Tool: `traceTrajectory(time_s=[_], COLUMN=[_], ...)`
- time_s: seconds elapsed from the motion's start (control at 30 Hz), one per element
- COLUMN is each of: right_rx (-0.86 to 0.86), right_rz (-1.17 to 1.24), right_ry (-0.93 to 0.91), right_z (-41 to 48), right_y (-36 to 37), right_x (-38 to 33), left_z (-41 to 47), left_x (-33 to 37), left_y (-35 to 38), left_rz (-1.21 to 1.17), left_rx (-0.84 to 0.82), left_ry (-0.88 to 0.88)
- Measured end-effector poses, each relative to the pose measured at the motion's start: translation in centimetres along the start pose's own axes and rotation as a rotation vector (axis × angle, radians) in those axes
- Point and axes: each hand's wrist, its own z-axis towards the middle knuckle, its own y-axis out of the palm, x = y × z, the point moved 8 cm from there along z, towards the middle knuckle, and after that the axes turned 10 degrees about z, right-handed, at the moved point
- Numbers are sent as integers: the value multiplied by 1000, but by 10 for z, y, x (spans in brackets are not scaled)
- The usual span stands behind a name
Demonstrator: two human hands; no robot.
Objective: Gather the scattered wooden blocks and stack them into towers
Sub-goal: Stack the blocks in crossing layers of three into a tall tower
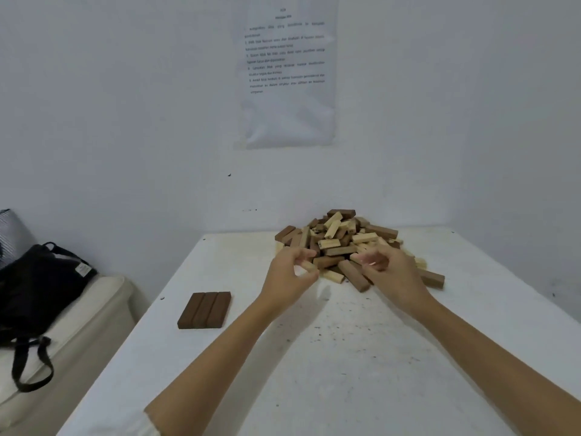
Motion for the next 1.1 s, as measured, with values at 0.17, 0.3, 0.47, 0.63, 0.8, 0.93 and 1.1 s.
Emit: traceTrajectory(time_s=[0.17, 0.3, 0.47, 0.63, 0.8, 0.93, 1.1], right_rx=[-64, -154, -131, 39, 183, 211, 193], right_rz=[-125, -366, -404, -78, 166, 389, 741], right_ry=[-99, -152, -244, -125, 13, 135, 317], right_z=[-6, -5, -7, -8, -5, -1, 22], right_y=[18, 30, 29, 5, -16, -22, -21], right_x=[11, 17, 16, 9, 14, 25, 29], left_z=[18, 24, 21, 15, 13, 15, 24], left_x=[-2, -7, -9, 11, 23, 21, 17], left_y=[23, 36, 39, 24, 10, 11, 14], left_rz=[43, 31, -7, -61, -216, -458, -751], left_rx=[98, 98, 146, 198, 214, 163, 107], left_ry=[-45, -13, -12, 86, 53, -100, -297])
